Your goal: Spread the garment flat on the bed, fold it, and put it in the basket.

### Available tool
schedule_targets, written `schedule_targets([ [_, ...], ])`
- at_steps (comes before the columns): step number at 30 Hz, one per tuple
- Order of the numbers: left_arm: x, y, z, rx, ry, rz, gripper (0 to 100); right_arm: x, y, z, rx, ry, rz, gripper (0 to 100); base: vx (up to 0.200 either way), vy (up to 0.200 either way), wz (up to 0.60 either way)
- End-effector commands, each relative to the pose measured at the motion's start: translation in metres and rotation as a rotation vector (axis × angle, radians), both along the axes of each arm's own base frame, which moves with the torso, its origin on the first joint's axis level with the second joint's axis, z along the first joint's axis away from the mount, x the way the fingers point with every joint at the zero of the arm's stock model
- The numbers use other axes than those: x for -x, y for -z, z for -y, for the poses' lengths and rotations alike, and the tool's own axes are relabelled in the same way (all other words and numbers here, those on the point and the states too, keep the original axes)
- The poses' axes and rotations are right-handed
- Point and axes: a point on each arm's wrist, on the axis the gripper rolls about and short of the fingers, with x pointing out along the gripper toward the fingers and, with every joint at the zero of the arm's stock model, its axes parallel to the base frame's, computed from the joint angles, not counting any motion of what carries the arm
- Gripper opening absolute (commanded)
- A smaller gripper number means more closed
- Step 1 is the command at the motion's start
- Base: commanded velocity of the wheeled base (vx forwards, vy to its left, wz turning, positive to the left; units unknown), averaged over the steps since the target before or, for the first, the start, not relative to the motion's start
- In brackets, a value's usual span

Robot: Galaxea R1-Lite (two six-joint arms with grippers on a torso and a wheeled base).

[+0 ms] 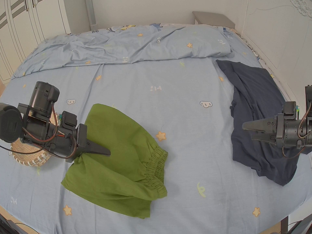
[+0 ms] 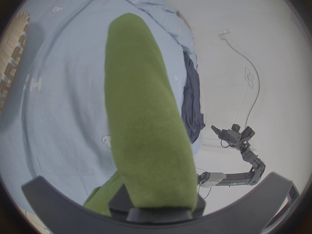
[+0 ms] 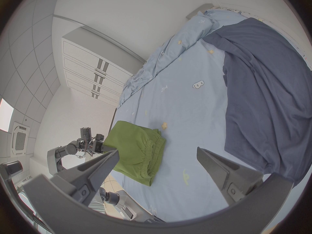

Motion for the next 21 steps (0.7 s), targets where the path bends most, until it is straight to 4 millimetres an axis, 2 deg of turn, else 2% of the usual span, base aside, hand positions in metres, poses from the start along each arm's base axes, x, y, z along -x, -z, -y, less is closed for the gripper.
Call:
schedule_targets([
  [1,0.002,-0.011,-0.005,0.009,-0.015,0.041,0,0.0,-0.003,0.0,-0.002,0.002,0.01,100,0.0,0.0,0.0],
  [2,0.002,-0.011,-0.005,0.009,-0.015,0.041,0,0.0,-0.003,0.0,-0.001,0.002,0.01,100,0.0,0.0,0.0],
  [16,0.007,-0.014,-0.002,0.003,-0.007,0.038,0,0.004,-0.009,0.002,-0.008,0.011,0.032,100,0.0,0.2,0.0],
  [21,0.01,-0.013,0.007,0.0,0.027,0.031,0,0.005,-0.008,0.001,-0.009,0.007,0.03,100,0.0,0.2,0.0],
])
